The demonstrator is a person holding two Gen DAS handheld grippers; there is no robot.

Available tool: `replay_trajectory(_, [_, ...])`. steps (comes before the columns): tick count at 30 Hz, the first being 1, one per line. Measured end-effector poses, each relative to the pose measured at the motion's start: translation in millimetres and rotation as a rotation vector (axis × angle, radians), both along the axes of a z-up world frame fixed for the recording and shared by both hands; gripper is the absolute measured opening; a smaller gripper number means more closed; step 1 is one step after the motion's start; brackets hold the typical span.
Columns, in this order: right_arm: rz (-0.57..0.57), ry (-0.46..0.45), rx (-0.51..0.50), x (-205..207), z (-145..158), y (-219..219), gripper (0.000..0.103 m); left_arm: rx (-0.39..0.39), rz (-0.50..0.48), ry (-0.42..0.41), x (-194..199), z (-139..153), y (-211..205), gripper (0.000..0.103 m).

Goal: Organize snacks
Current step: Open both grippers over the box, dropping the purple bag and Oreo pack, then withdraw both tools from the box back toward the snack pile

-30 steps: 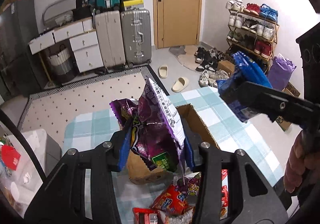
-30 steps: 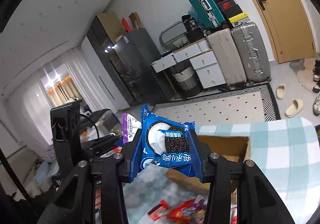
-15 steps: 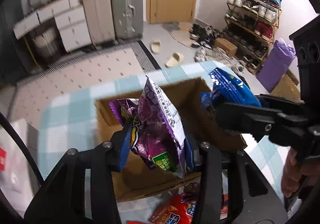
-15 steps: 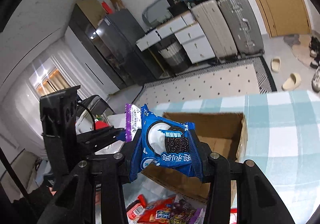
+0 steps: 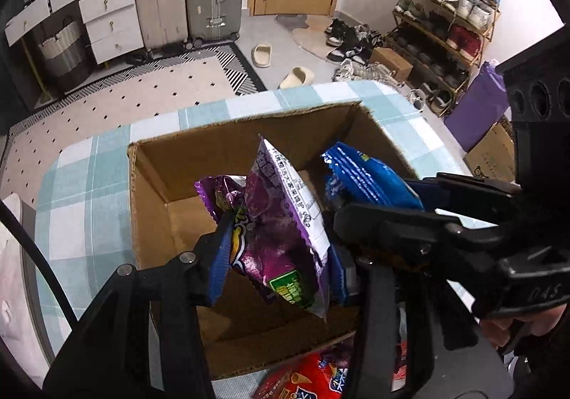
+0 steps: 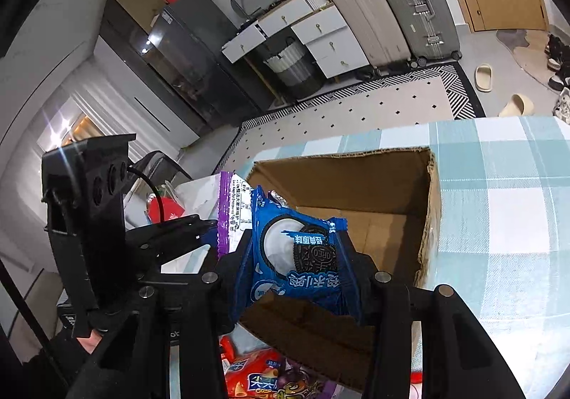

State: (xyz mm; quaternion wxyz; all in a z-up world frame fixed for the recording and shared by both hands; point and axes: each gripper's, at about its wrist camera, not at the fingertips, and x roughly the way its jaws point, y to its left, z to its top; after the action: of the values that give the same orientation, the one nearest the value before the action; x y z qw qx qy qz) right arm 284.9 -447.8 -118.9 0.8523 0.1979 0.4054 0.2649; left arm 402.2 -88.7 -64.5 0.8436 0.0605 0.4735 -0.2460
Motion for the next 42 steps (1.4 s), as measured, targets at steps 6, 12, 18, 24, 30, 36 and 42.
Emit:
replay_trajectory(6, [-0.007,-0.003,-0.014,-1.3,-2.0,1.9,0.054,0.02,0.026,0.039,5.4,-15.1,-3.7,0.046])
replay_trajectory(12, [-0.044,-0.023,-0.004,-11.6,5.5,-9.3,0.067,0.018,0.085,0.002,-4.3,-7.4,4.7,0.074])
replay_trajectory(18, [-0.079,-0.106,-0.024,-51.0,33.1,-22.4,0.068,0.007,0.132,-0.098,-43.1,21.5,24.5,0.076])
replay_trajectory(24, [-0.097,-0.269,-0.065,-117.8,68.7,-26.7,0.082,0.007,0.182,-0.237,-107.9,53.0,43.8,0.082])
replay_trajectory(30, [-0.123,-0.393,-0.09,-182.0,91.4,-23.9,0.097,-0.02,0.235,-0.343,-174.1,83.1,60.5,0.089])
replay_trajectory(36, [-0.129,-0.452,-0.101,-232.9,99.4,-14.0,0.102,-0.017,0.253,-0.486,-246.5,103.0,69.5,0.102])
replay_trajectory(42, [-0.135,-0.477,-0.114,-271.7,95.2,-6.6,0.102,-0.03,0.273,-0.525,-301.8,108.8,83.5,0.102])
